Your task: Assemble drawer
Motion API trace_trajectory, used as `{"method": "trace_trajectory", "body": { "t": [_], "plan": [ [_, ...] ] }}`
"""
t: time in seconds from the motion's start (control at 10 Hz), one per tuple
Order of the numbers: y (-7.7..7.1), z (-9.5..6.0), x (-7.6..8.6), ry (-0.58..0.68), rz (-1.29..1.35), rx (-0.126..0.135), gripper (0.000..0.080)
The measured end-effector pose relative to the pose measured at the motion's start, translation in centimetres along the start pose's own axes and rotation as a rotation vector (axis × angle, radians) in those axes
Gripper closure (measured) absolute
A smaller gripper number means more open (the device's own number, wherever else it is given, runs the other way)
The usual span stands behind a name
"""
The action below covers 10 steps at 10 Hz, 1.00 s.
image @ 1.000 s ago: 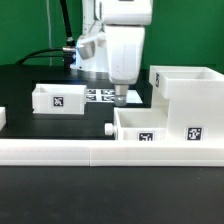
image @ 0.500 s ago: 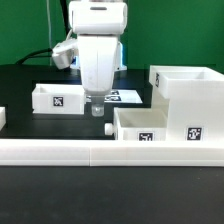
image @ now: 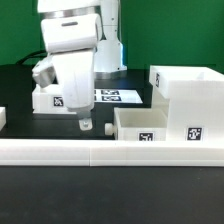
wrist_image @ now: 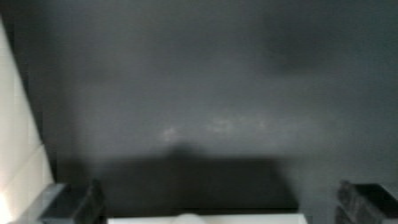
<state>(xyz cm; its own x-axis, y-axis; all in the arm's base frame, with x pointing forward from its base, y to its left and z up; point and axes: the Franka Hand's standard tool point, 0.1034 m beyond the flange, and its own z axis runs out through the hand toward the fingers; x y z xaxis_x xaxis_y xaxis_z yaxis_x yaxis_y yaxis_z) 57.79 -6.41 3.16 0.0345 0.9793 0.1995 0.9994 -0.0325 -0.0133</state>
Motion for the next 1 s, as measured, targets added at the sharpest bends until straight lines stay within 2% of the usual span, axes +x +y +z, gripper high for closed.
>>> {"method": "trace_trajectory", "body": {
  "t": [0.3,0.6,1.0],
  "plan": [
    [-0.3,0.9,0.0,0.084,0.021,0.009,0.015],
    [-0.3,1.8,1.7,0.1,0.011,0.02,0.015],
    [-0.4,1.8,1.4,0.1,0.015,0.019,0.015]
  ]
}}
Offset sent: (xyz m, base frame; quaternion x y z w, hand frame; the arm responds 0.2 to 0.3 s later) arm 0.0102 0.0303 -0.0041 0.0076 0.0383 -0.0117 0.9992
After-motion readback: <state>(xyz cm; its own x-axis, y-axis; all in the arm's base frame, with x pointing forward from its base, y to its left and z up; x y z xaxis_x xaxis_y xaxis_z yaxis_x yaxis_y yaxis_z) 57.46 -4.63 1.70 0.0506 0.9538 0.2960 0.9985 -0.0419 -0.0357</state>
